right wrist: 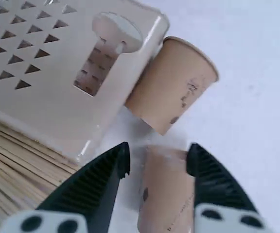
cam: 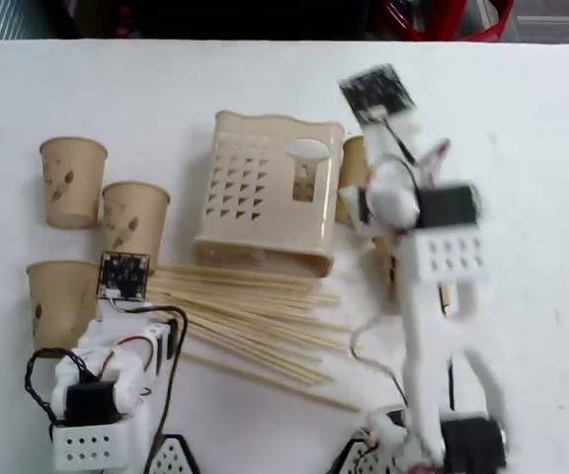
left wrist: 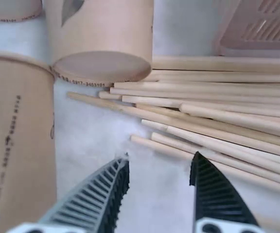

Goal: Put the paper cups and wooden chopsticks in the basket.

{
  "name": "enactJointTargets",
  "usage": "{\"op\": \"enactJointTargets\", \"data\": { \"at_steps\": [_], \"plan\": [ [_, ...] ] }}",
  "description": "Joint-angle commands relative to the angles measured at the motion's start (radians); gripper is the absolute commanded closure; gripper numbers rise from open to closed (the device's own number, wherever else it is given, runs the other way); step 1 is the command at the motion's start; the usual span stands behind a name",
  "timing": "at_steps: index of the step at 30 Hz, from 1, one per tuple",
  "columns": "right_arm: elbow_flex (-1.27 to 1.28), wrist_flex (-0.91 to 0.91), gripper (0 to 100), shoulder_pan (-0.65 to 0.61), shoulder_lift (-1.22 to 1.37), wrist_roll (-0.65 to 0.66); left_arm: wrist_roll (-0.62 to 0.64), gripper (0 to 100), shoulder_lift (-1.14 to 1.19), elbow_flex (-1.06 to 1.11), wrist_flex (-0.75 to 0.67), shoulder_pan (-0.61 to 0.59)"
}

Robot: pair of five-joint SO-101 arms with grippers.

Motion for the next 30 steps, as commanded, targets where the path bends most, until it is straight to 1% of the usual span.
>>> {"op": "enactJointTargets", "data": {
  "at_steps": [1, 4, 7, 13, 19, 24, 30],
  "plan": [
    [-0.385, 0.099, 70.2, -0.117, 0.349, -0.029, 0.0, 79, -0.012, -0.003, 0.002, -0.005],
    [-0.52, 0.104, 74.8, -0.151, 0.504, -0.098, 0.0, 79, -0.012, -0.003, 0.002, -0.005],
    [-0.632, 0.084, 75.4, -0.159, 0.63, -0.158, 0.0, 79, -0.012, -0.003, 0.002, -0.005],
    [-0.804, 0.085, 75.8, -0.16, 0.806, -0.176, 0.0, 79, -0.012, -0.003, 0.002, -0.005],
    [-0.842, 0.15, 75.9, -0.168, 0.822, -0.176, 0.0, 79, -0.012, -0.003, 0.002, -0.005],
    [-0.839, 0.231, 75.8, -0.145, 0.817, -0.173, 0.0, 79, -0.012, -0.003, 0.002, -0.005],
    [-0.819, 0.239, 75.8, -0.137, 0.768, -0.135, 0.0, 79, -0.012, -0.003, 0.002, -0.005]
  ]
}}
